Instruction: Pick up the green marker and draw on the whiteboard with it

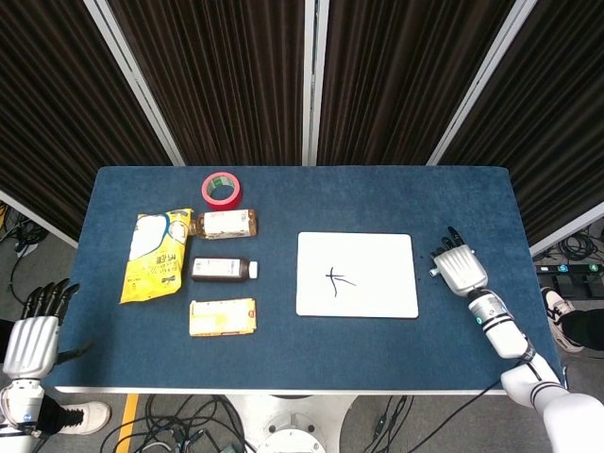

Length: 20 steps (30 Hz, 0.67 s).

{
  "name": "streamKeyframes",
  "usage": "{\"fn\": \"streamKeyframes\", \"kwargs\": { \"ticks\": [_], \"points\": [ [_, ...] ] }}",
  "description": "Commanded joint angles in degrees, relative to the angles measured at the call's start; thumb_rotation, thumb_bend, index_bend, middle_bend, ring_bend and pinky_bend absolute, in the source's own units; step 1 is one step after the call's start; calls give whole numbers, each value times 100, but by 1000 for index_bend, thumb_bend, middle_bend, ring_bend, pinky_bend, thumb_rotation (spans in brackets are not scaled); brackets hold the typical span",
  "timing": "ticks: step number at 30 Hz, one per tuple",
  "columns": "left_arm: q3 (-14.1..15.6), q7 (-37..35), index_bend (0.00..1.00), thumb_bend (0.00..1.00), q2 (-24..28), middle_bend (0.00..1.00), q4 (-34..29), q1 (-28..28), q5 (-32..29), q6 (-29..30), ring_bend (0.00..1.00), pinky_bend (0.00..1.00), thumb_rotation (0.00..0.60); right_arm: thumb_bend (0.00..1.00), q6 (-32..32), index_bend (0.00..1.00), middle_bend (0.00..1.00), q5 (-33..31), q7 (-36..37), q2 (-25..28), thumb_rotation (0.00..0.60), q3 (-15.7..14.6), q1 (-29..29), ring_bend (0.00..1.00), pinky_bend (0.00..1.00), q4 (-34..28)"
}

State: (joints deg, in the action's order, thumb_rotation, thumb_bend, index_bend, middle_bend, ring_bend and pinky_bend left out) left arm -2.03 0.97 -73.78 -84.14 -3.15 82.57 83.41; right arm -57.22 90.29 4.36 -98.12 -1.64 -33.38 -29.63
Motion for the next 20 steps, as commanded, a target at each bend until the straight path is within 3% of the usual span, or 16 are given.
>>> {"fn": "streamKeyframes", "kwargs": {
  "ticks": [1,4,7,14,20],
  "points": [
    [-3,3,117,143,3,40,2,-6,9,2,0,0,600,641,41,179,281,-48,-175,58,600,-7,65,31,0,-135],
    [-8,-3,118,143,6,40,7,-19,34,11,0,0,600,632,-138,43,191,-176,-317,302,600,95,202,0,0,-582],
    [-19,-16,117,143,9,40,18,-26,40,21,0,0,600,624,-707,0,156,-316,-106,803,600,287,453,0,0,-1491],
    [-36,-64,118,143,-72,40,88,-57,92,49,0,0,600,610,-2343,7,200,-579,445,2284,600,629,1404,0,0,-4051],
    [-66,-92,118,143,-155,40,140,-100,149,86,0,0,600,605,-2903,127,245,-569,561,3014,600,504,1996,15,0,-5183]
  ]
}}
